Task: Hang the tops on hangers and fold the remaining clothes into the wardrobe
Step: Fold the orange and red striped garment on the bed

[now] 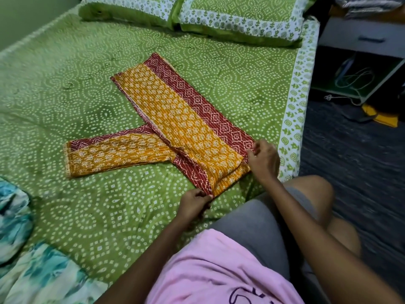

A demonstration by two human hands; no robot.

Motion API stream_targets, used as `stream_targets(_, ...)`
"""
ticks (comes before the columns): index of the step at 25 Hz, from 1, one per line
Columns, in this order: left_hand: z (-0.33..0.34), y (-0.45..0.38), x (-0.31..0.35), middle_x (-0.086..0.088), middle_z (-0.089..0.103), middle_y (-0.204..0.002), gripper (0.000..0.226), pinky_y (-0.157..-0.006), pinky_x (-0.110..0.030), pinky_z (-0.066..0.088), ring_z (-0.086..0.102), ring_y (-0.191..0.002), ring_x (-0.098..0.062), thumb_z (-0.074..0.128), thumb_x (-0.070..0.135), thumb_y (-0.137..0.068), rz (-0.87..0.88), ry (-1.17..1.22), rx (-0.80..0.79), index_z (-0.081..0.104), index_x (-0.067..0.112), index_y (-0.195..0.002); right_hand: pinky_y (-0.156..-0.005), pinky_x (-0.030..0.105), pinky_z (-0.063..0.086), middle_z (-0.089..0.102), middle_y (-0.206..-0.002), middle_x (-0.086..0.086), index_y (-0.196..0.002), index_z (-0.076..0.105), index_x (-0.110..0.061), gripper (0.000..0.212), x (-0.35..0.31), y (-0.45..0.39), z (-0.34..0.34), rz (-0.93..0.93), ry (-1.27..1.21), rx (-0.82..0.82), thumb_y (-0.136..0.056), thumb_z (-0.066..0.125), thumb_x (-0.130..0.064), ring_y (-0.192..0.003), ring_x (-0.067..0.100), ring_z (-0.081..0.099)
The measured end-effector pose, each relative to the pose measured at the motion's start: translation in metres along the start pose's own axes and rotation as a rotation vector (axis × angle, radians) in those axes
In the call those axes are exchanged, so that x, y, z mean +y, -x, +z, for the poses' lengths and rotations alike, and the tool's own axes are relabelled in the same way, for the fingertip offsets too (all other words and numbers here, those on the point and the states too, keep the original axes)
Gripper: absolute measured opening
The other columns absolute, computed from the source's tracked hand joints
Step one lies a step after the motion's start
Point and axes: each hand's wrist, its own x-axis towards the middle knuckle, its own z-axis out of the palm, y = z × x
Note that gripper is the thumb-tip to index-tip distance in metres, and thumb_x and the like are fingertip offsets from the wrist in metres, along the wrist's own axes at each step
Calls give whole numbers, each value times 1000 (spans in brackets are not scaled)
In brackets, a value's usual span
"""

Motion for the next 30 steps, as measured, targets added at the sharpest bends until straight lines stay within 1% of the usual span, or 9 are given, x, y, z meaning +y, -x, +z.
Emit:
stream_targets(4, 0, -5, 7, -6, 63, -73, 7, -47, -24, 44, 54, -52, -10, 65, 19, -87, 54, 245, 251, 62, 13, -87, -61, 19, 32, 56, -95, 4, -96, 58, -8, 7, -25, 15, 25, -209, -47, -181, -89, 57, -12, -85, 12, 46)
stream_targets(6, -10, -16, 18, 1, 63, -85, 14, -64, -31, 53, 59, -71, -11, 65, 20, -87, 137, 142, 358, 59, 17, -100, -59, 16, 32, 60, -96, 6, -95, 60, -9, 7, -29, 18, 31, -225, -93, -202, -89, 59, -11, -83, 12, 49)
stream_targets(9, -37, -38, 40, 4, 61, -92, 28, -65, -31, 55, 59, -74, -10, 61, 23, -90, 280, -89, 473, 56, 17, -116, -57, 19, 35, 64, -83, 7, -89, 62, -5, 6, -40, 32, 33, -426, -136, -208, -88, 62, -12, -71, 13, 52)
stream_targets(13, -58, -72, 68, 6, 62, -75, 36, -51, -21, 42, 60, -62, -11, 54, 48, -90, 175, -293, 400, 62, 14, -97, -69, 27, 49, 61, -90, 4, -102, 59, -9, 31, -57, 58, 44, -415, 178, -573, -90, 59, -37, -78, 17, 58)
stream_targets(15, -54, -84, 71, 1, 67, -78, 40, -53, -21, 43, 64, -66, -16, 56, 52, -87, 147, -364, 377, 65, 14, -92, -80, 30, 51, 60, -101, 6, -112, 54, -8, 38, -59, 63, 50, -383, 337, -621, -90, 58, -39, -90, 20, 60)
stream_targets(19, -45, -93, 63, -1, 68, -81, 22, -54, -23, 47, 64, -68, -18, 61, 34, -89, 132, -400, 393, 67, 13, -95, -87, 31, 50, 61, -106, 7, -114, 53, -8, 20, -62, 67, 54, -545, 339, -623, -97, 47, -16, -92, 19, 60)
stream_targets(22, -46, -90, 60, -4, 66, -85, 22, -52, -22, 42, 57, -64, -15, 55, 27, -94, 207, -340, 424, 64, 8, -98, -84, 31, 49, 61, -102, 7, -111, 55, -8, 19, -61, 66, 44, -516, 206, -605, -96, 47, -15, -87, 19, 58)
stream_targets(28, -66, -80, 40, -4, 59, -89, 23, -50, -23, 36, 50, -63, -12, 50, 24, -96, 148, -545, 379, 54, 5, -109, -73, 25, 42, 59, -101, 10, -103, 56, -7, 12, -52, 64, 36, -550, 298, -881, -92, 53, -10, -88, 19, 55)
stream_targets(30, -61, -76, 48, -5, 57, -98, 24, -54, -22, 39, 50, -75, -14, 55, 17, -92, 258, -638, 496, 50, 4, -111, -77, 28, 48, 61, -100, 10, -104, 59, -6, 15, -55, 69, 37, -594, 318, -957, -90, 56, -11, -88, 21, 57)
